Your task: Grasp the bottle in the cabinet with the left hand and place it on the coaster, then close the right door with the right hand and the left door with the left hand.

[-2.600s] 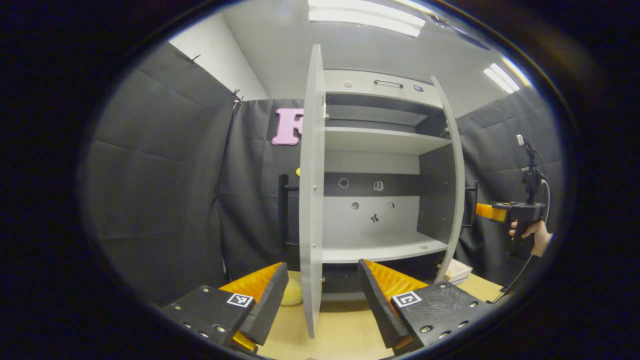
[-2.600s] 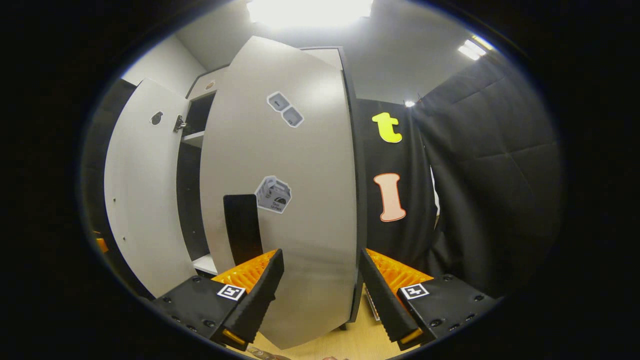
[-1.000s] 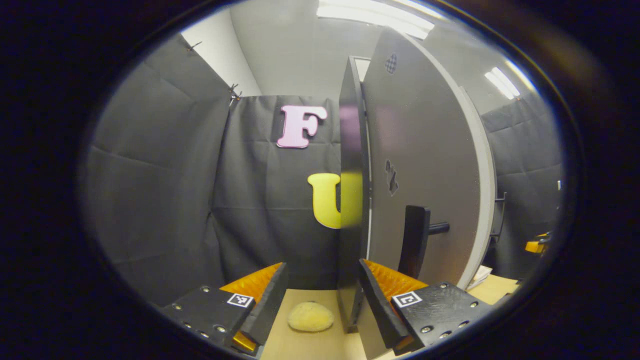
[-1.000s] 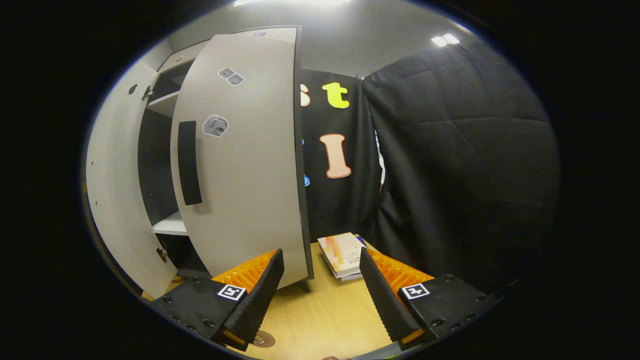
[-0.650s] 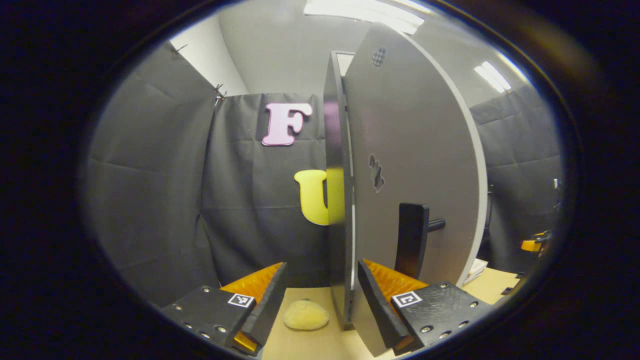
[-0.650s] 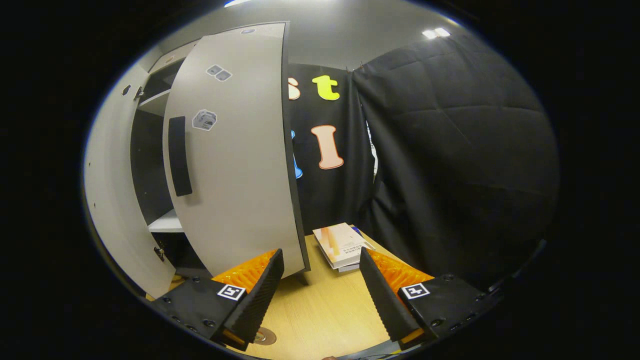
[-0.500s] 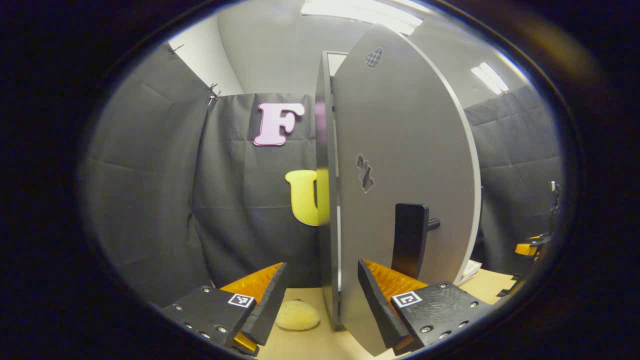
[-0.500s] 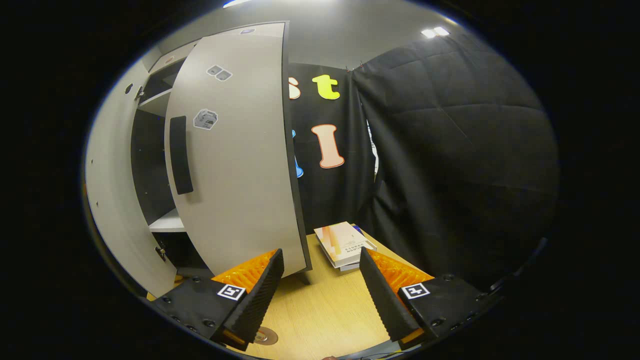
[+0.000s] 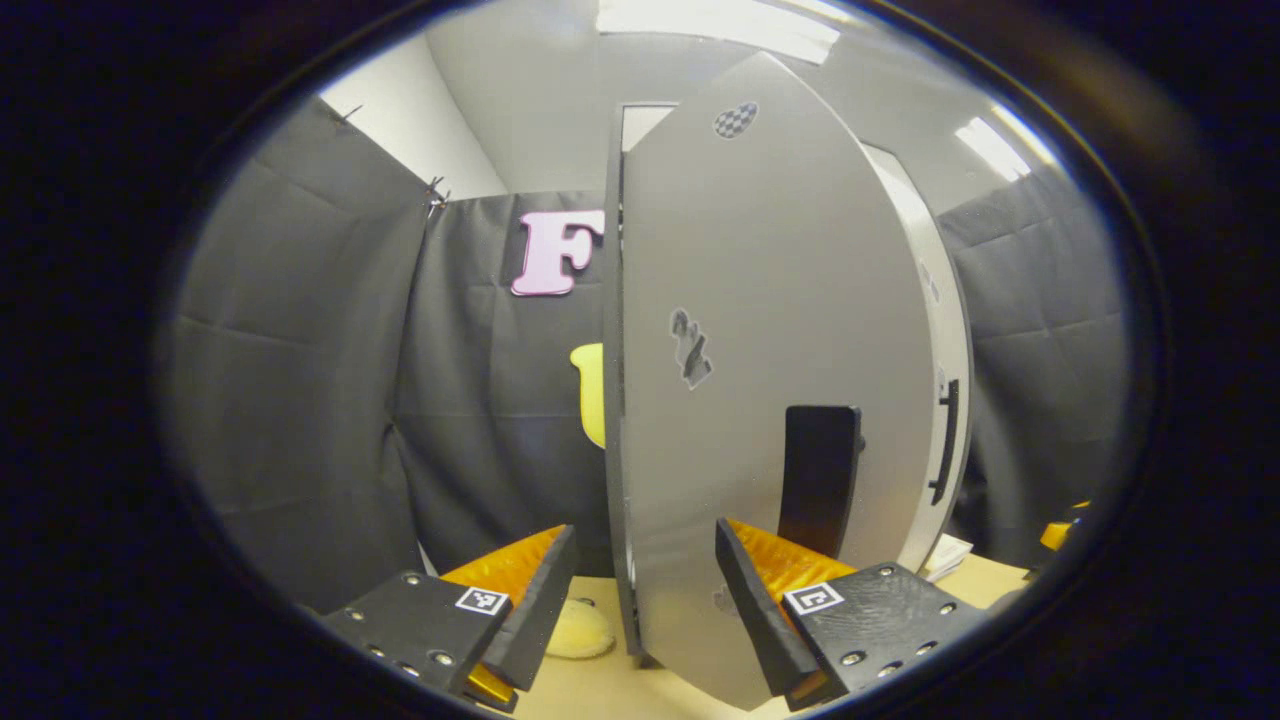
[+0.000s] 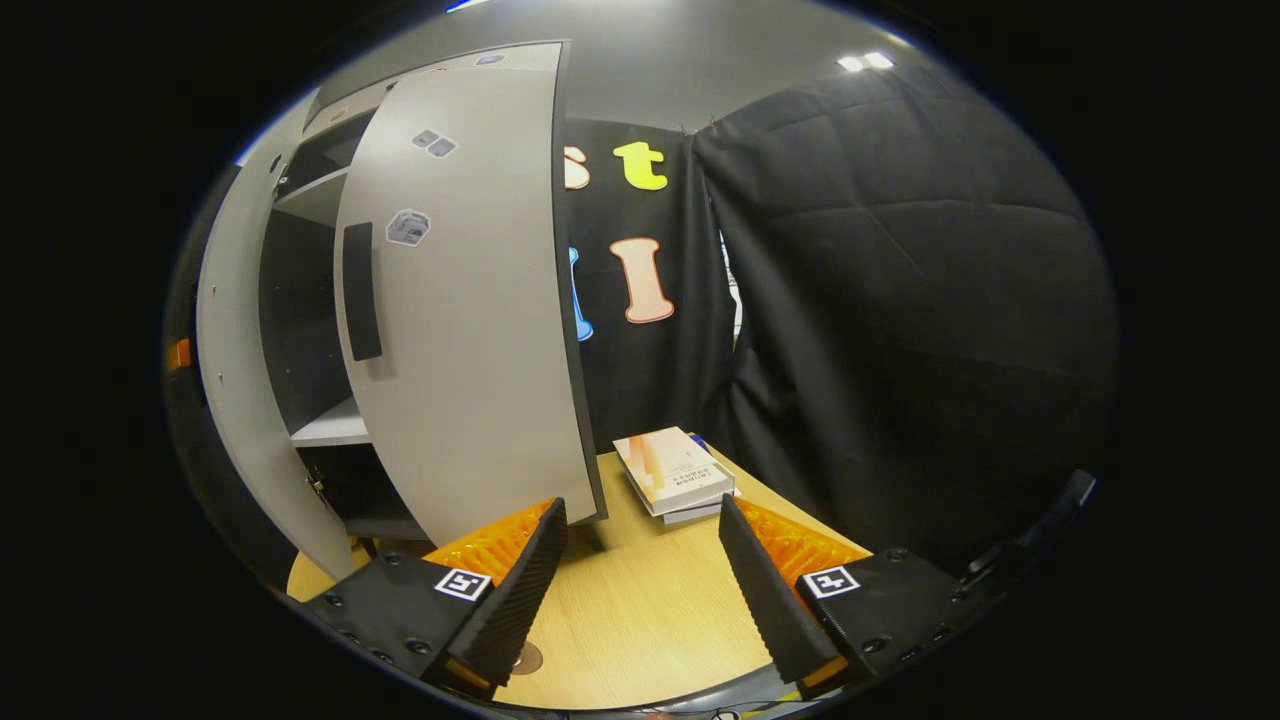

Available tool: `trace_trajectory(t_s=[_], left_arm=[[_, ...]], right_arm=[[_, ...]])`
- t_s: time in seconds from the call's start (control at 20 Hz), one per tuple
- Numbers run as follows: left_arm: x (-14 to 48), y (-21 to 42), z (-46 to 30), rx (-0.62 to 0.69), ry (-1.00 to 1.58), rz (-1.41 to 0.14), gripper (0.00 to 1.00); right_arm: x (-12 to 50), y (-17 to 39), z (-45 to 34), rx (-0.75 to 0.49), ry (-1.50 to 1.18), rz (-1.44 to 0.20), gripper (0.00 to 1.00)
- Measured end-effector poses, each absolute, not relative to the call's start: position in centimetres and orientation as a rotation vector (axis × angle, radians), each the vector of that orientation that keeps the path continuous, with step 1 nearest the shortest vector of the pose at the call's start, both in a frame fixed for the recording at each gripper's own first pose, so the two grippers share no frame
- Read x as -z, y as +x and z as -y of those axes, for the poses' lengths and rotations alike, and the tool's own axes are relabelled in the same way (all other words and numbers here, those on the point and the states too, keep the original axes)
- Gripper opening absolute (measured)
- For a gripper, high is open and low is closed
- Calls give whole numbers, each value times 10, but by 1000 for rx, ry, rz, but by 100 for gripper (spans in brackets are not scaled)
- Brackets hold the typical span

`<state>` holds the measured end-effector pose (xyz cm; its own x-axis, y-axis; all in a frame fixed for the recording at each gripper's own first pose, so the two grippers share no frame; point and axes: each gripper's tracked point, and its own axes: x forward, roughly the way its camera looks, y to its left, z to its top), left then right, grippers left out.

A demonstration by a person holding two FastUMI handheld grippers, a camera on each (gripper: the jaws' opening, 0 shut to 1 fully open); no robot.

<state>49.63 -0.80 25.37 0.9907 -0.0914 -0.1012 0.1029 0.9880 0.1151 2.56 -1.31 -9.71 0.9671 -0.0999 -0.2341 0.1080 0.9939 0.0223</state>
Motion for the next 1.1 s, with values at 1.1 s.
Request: trace_trajectory(t_s=[1.1], left_arm=[[-292,349,81,40,23,-36,89]], right_arm=[[10,90,13,-220,0,-116,98]])
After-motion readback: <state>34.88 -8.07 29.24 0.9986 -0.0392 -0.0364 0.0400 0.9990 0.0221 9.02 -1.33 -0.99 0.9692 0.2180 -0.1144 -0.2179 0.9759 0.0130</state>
